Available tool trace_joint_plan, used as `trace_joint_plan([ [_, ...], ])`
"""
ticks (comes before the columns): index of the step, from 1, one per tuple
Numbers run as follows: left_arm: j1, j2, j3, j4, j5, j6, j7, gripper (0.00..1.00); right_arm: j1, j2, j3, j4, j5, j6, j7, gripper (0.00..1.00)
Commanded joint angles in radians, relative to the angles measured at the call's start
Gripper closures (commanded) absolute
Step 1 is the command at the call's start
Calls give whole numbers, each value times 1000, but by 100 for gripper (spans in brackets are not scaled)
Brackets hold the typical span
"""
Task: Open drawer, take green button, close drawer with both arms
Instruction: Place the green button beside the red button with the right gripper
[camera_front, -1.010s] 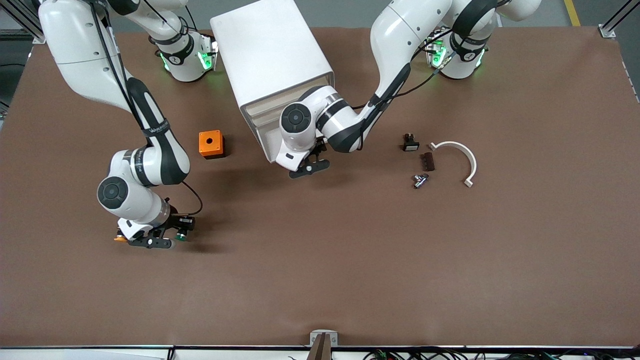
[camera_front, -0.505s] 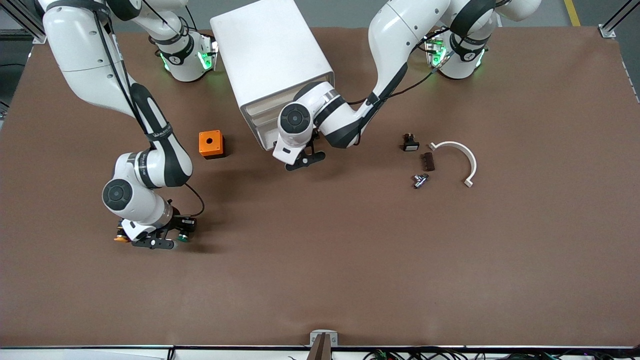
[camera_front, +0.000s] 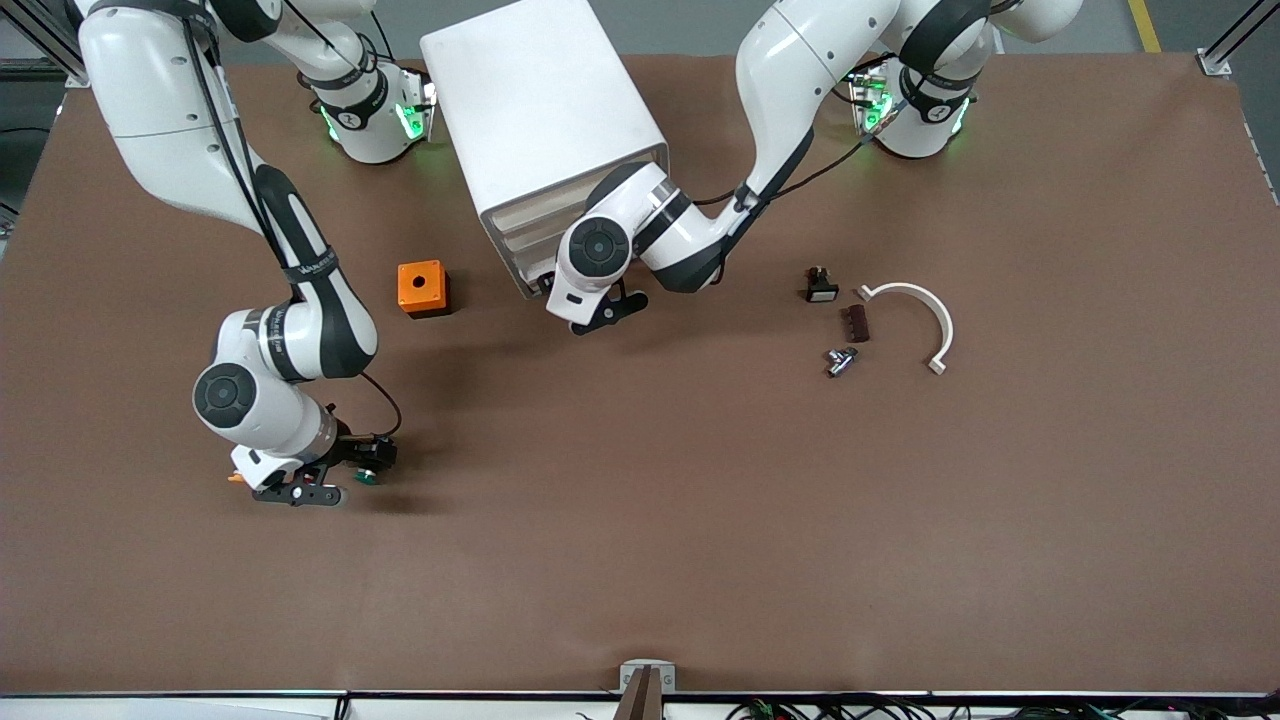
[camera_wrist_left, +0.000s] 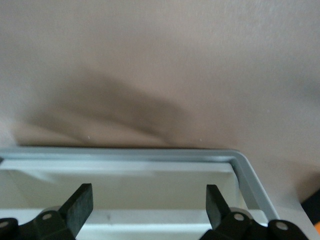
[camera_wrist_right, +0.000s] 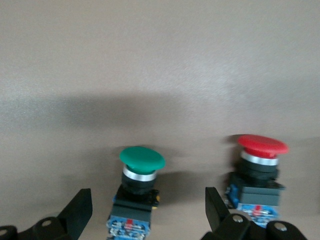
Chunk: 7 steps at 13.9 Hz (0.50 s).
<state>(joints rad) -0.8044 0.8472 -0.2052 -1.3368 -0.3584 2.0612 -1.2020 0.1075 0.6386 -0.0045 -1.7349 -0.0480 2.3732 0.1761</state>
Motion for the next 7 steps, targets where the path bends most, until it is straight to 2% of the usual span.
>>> trace_joint_plan([
  [1, 2, -17, -3, -15, -57, -10, -8, 1, -20, -46, 11, 60, -38, -147, -9, 0],
  [4, 1, -13, -3, -15, -85, -10, -5, 1, -40, -97, 12, 103, -36, -276, -101, 0],
  [7, 4, -17, -3, -15, -83, -10, -1, 1, -58, -161, 12, 123, -32, -395, -109, 0],
])
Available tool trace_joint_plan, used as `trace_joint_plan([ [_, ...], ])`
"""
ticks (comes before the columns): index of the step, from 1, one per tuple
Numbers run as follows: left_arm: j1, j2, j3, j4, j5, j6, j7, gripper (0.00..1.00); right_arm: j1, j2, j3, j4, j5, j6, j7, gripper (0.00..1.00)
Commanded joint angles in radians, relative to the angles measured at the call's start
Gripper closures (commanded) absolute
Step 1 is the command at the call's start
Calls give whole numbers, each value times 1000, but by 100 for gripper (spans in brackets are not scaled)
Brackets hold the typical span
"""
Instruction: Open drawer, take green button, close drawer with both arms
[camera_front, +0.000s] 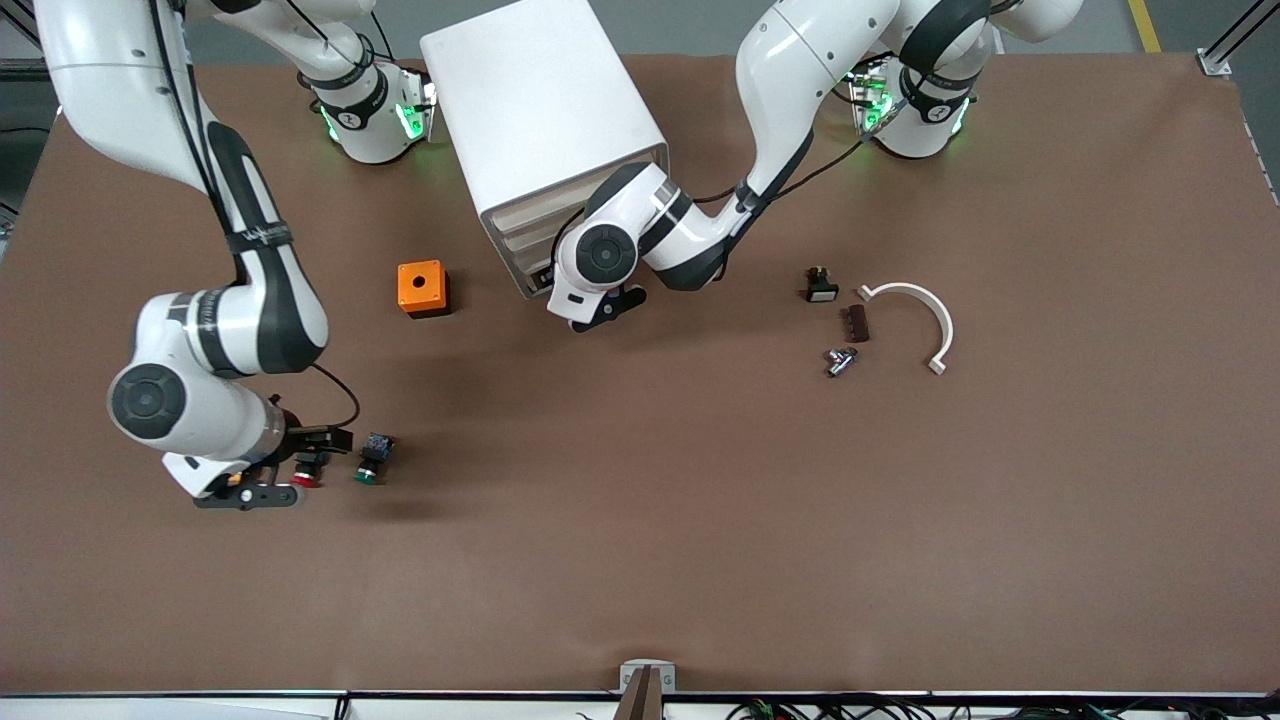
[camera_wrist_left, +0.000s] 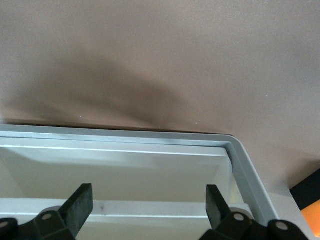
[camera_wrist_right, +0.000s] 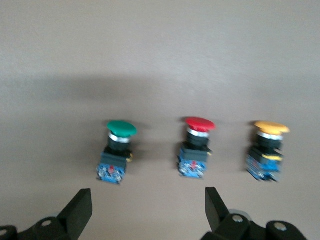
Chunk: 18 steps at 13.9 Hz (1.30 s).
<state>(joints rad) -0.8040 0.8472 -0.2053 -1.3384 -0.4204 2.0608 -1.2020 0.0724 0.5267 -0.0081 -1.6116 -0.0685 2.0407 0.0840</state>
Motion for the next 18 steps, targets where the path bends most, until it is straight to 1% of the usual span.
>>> trace_joint_plan([
  [1, 6, -20, -2, -11, -18, -8, 2, 1, -25, -75, 16, 4, -11, -103, -16, 0],
  [3, 17, -33, 10, -5, -3, -8, 4, 1, -25, -120, 16, 25, -5, -187, -18, 0],
  [6, 55, -124, 27, -2, 90, -51, 4, 1, -25, -162, 17, 99, -1, -334, -26, 0],
  [7, 84, -163, 27, -2, 98, -74, 4, 1, -25, -171, 19, 128, 1, -377, -17, 0],
  [9, 152, -248, 27, -4, 98, -160, 33, 1, -25, -172, 19, 195, 1, -431, -29, 0],
  [11, 213, -330, 29, -7, 98, -252, 131, 1, -22, -163, 19, 266, -14, -480, -32, 0],
  [12, 250, -368, 27, -7, 98, -292, 166, 1, -26, -159, 19, 298, -11, -488, -29, 0],
  [14, 317, -439, 27, -8, 98, -381, 249, 1, -37, -154, 17, 302, 4, -481, -24, 0],
  [15, 356, -474, 27, -8, 100, -433, 304, 1, -61, -148, 17, 302, 37, -479, -33, 0],
  [18, 488, -559, 27, -8, 103, -580, 505, 1, -66, -148, 17, 302, 32, -484, -23, 0],
])
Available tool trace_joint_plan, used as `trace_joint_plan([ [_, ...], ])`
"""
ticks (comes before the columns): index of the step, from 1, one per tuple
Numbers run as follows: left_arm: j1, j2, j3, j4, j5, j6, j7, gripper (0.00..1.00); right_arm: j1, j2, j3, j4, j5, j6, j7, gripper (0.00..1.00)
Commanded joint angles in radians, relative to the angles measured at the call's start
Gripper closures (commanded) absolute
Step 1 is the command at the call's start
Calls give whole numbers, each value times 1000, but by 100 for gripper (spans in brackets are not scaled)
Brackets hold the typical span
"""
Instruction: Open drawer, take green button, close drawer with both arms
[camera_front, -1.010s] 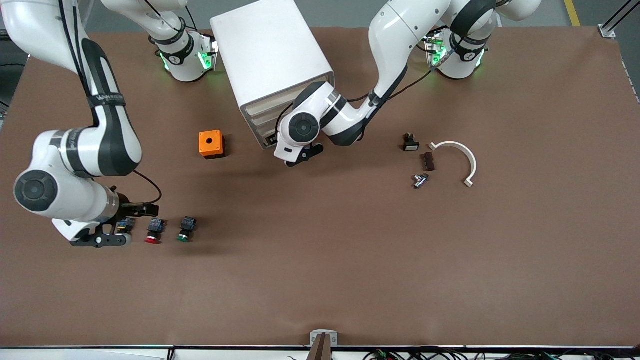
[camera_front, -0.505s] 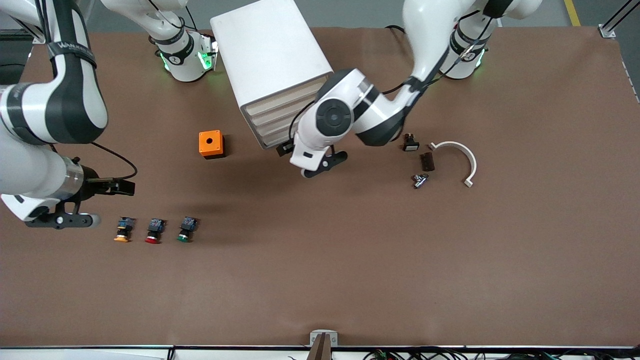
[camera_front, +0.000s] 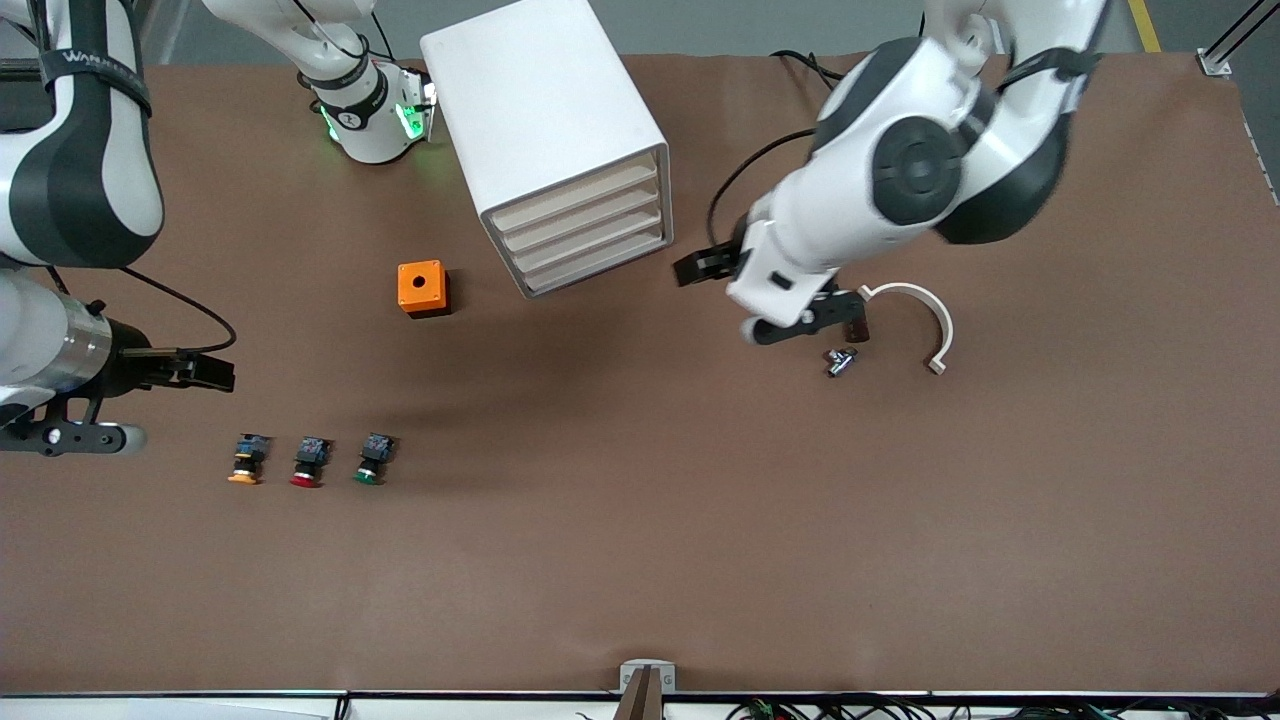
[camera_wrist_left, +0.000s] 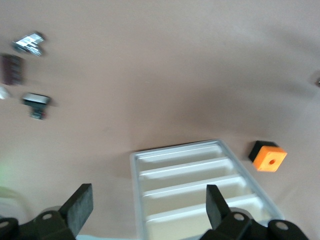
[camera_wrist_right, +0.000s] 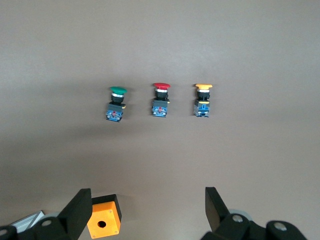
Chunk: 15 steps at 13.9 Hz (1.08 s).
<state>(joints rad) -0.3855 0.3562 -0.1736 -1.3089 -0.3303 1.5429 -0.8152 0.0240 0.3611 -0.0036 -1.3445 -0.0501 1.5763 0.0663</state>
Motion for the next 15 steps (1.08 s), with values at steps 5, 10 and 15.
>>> trace_joint_plan([
  [5, 296, -173, -3, -38, 14, -213, 445, 1, -10, -22, 19, 33, 30, -74, 3, 0],
  [10, 419, -178, -3, -30, 149, -218, 612, 1, -9, -28, 23, 39, 53, -137, -11, 0],
  [15, 422, -172, -6, -33, 301, -195, 686, 1, -6, -91, 25, 41, 53, -165, 1, 0],
])
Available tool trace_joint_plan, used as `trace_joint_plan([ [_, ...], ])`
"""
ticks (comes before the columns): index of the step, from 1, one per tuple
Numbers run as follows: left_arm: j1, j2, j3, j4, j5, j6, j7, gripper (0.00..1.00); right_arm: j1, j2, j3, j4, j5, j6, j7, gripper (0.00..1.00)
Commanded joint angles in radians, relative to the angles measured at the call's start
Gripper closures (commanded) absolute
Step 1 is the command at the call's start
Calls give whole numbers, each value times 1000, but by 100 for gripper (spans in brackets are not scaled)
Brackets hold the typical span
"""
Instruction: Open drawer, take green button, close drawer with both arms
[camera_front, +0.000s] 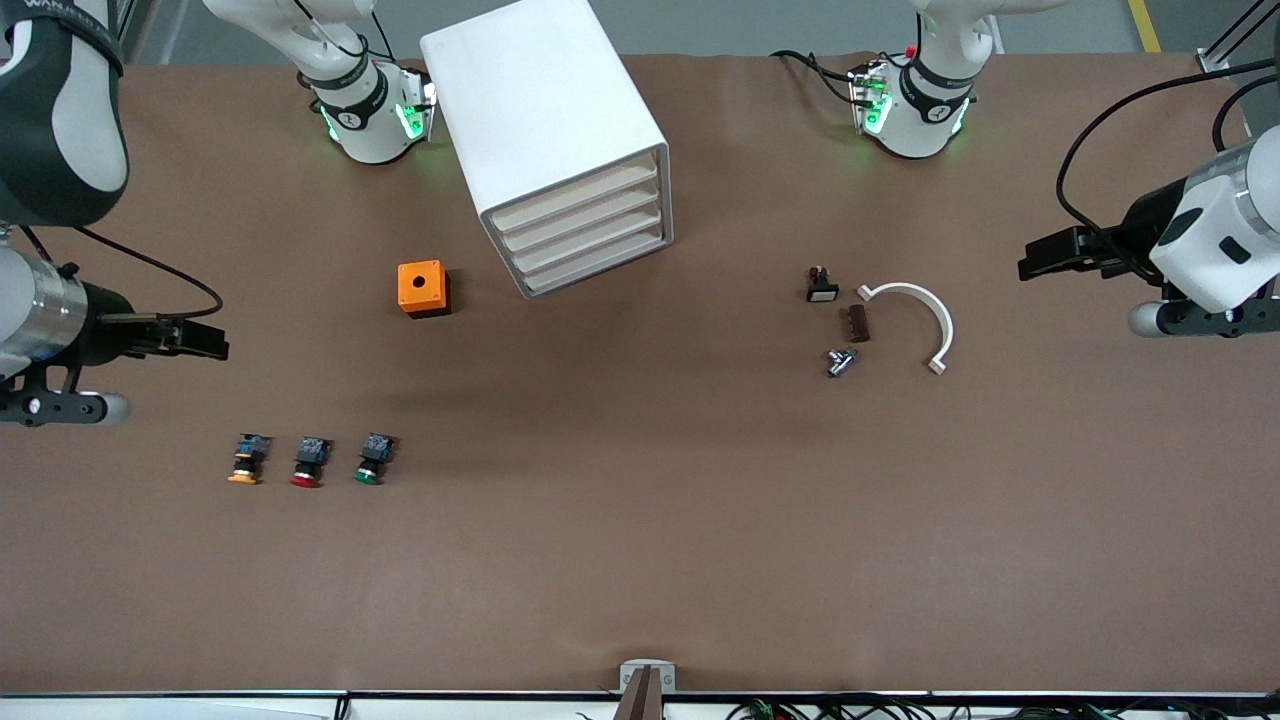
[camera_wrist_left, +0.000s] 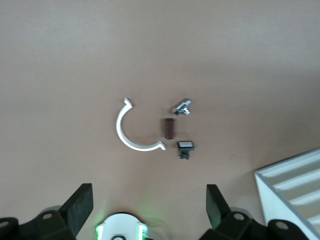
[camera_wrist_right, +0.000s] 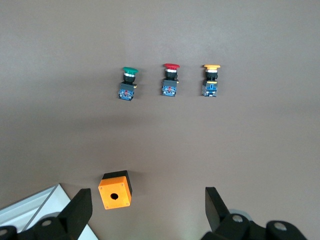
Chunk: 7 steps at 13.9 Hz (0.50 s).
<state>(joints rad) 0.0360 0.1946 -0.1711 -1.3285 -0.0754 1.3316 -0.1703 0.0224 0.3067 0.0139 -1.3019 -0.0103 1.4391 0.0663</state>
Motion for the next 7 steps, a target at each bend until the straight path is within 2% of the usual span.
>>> trace_joint_plan([
  [1, 4, -14, -7, -14, 48, 17, 49, 1, -1, -62, 5, -10, 13, -29, 1, 0],
  [3, 40, -15, -7, -12, 55, 18, 81, 1, 5, -70, 3, -19, 9, -71, 1, 0],
  [7, 48, -7, -5, -17, 85, 34, 103, 1, -6, -127, -3, -63, 7, -69, 3, 0],
])
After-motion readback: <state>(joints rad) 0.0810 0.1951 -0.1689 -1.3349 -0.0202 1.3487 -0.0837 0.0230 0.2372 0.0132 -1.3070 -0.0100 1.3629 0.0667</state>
